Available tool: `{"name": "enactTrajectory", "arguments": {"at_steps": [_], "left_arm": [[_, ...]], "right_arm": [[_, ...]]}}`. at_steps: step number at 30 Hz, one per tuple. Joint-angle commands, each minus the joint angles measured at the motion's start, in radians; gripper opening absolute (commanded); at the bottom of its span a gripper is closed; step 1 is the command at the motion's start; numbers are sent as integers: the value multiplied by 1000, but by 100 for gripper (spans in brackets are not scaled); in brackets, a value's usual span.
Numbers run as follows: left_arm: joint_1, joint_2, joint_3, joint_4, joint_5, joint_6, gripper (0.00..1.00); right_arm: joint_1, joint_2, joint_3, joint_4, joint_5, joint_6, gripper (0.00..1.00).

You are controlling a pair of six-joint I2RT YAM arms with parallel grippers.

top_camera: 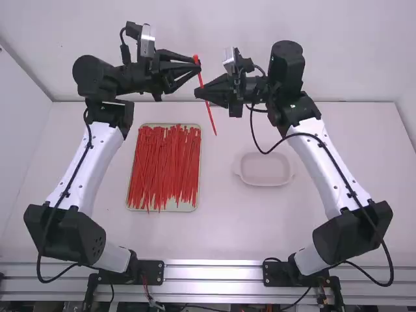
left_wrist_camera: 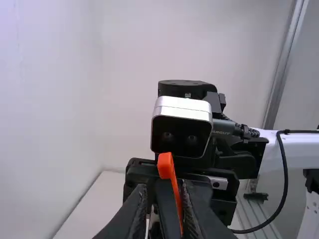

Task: Fasten the cable tie

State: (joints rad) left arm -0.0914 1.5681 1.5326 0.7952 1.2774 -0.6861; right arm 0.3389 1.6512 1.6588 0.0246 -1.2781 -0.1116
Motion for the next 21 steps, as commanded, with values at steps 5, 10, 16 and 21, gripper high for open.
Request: {"name": "enactTrajectory", "arguments": {"at_steps": [5,10,16,21], "left_arm": [[-47,-10,27,6,-11,29,20],[-40,-10,27,6,-14,26,2],[-31,-10,27,13,-11,20,19],[-8,-10,27,39,-11,-21,22]], "right_arm": [[-4,6,29,25,4,30,0],[-5,6,29,24,3,29,0],[-5,6,29,24,0,30,0],[-5,6,29,22,0,29,0]]}}
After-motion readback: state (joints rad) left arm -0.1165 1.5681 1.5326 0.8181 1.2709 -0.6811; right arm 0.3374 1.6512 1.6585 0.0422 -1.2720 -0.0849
